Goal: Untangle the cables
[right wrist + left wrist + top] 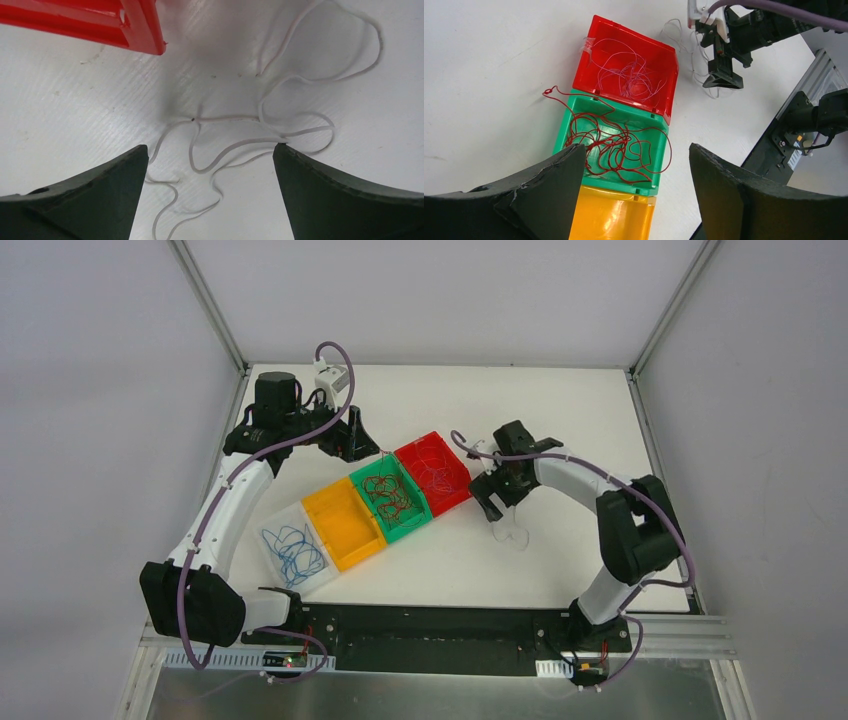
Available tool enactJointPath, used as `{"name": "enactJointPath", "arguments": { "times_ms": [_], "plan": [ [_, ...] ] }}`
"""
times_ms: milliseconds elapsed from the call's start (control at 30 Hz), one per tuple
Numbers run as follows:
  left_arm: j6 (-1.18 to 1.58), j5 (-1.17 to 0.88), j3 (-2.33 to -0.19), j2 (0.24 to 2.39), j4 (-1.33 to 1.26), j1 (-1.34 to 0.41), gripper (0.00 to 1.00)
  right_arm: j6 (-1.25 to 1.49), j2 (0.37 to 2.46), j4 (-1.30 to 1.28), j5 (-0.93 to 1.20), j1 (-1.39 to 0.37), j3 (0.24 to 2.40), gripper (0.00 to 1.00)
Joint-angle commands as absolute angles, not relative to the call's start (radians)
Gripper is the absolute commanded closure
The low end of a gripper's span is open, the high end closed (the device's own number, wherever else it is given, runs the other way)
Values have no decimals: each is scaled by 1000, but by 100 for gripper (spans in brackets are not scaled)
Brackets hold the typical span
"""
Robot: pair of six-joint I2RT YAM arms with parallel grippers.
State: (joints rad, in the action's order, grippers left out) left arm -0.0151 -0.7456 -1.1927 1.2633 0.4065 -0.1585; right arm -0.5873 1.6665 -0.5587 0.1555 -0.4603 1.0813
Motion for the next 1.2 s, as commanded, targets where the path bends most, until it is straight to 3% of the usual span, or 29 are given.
{"name": "enactJointPath", "arguments": {
  "times_ms": [0,200,267,367,567,1167],
  "plan": [
    [-12,-734,-1228,1235,405,-166,22,-574,1726,-550,51,-479,1086,1],
    [-16,-732,-1229,1235,406,-166,22,-570,1773,-554,65,-482,1093,2],
    [-20,-731,-1229,1236,406,-166,22,-588,1789,-561,80,-483,1093,11],
    [-26,-726,-1232,1238,408,-166,22,-627,1782,-580,104,-483,1071,37],
    [-29,-725,-1229,1241,410,-166,22,-676,1731,-606,141,-483,1026,100],
    [-113,-879,-1367,1263,409,-220,20,-646,1204,-915,571,-377,1312,100]
  ]
}}
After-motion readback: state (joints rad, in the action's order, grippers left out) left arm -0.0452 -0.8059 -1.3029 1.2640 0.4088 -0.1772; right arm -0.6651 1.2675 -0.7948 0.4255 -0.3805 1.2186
